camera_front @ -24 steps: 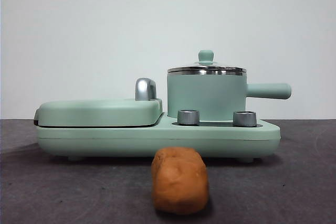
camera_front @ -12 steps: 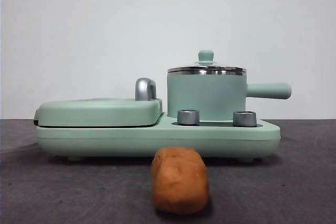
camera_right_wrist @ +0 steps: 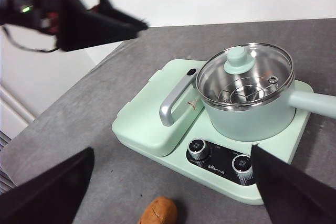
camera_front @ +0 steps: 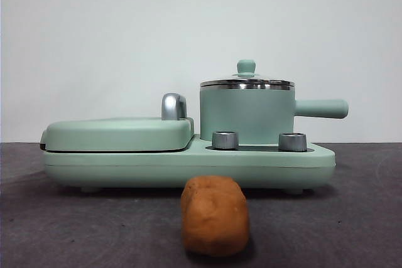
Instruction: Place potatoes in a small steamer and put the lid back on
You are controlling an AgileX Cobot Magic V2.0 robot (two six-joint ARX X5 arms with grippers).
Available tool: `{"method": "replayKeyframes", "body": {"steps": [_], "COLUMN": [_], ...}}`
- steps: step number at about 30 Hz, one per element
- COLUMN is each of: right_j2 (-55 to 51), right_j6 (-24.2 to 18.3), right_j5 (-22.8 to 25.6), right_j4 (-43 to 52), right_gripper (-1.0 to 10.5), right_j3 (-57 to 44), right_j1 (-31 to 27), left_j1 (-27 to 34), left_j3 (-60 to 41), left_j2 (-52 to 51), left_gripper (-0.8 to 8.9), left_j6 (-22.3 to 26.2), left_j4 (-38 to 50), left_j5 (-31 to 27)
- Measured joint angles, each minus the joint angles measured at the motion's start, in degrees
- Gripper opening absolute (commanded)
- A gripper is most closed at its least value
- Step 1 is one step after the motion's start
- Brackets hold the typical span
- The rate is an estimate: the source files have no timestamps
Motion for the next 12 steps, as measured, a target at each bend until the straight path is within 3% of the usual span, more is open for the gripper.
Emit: {"method": "replayKeyframes", "body": {"steps": [7, 12], "right_j2": [0.0, 0.0], "right_j6": [0.0, 0.0], "right_j5": [0.0, 0.0], "right_j4": [0.0, 0.0], "right_gripper": [4.7, 4.7], "right_j3": [0.0, 0.0], "right_j1": [0.0, 0.0], "left_j1": [-3.56, -4.33], "left_j3": [10.82, 15.72], "left_j2": [11.65, 18.16], "left_gripper": [4.62, 4.29], "left_j6": [2.84, 3.69], "left_j4": [-0.42, -0.11], "left_j5": [-11.34, -13.33]}}
